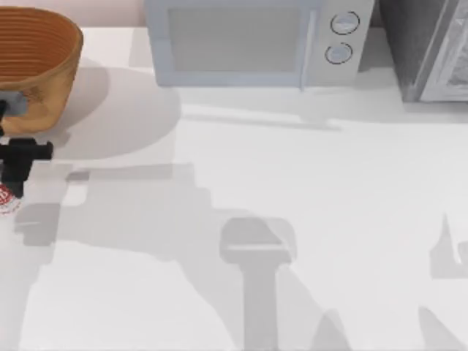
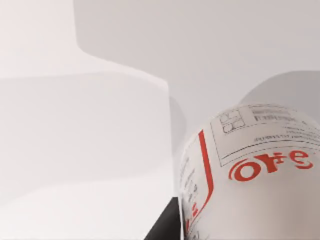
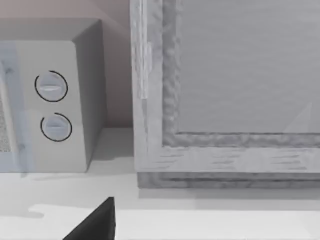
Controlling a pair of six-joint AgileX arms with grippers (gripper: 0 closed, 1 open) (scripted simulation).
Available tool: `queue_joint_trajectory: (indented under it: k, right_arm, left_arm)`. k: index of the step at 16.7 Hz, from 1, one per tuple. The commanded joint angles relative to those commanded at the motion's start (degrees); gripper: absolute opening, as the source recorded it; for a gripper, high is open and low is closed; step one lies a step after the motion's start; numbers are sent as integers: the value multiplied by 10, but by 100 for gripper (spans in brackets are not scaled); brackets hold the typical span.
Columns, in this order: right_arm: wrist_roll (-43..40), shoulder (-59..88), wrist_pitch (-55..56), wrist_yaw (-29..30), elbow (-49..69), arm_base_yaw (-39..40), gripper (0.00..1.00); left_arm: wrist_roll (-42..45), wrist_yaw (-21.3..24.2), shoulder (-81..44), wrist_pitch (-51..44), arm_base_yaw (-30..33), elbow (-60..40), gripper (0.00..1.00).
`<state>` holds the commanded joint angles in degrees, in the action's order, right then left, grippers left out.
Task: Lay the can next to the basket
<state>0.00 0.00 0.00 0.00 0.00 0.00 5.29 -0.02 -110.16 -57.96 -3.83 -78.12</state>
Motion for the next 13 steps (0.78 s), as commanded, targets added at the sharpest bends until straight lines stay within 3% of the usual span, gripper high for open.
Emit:
queue_joint_trajectory:
  k: [13]
  right_arm:
    - [0,0,0,0,0,0,100]
  left_arm:
    - [0,0,0,0,0,0,98]
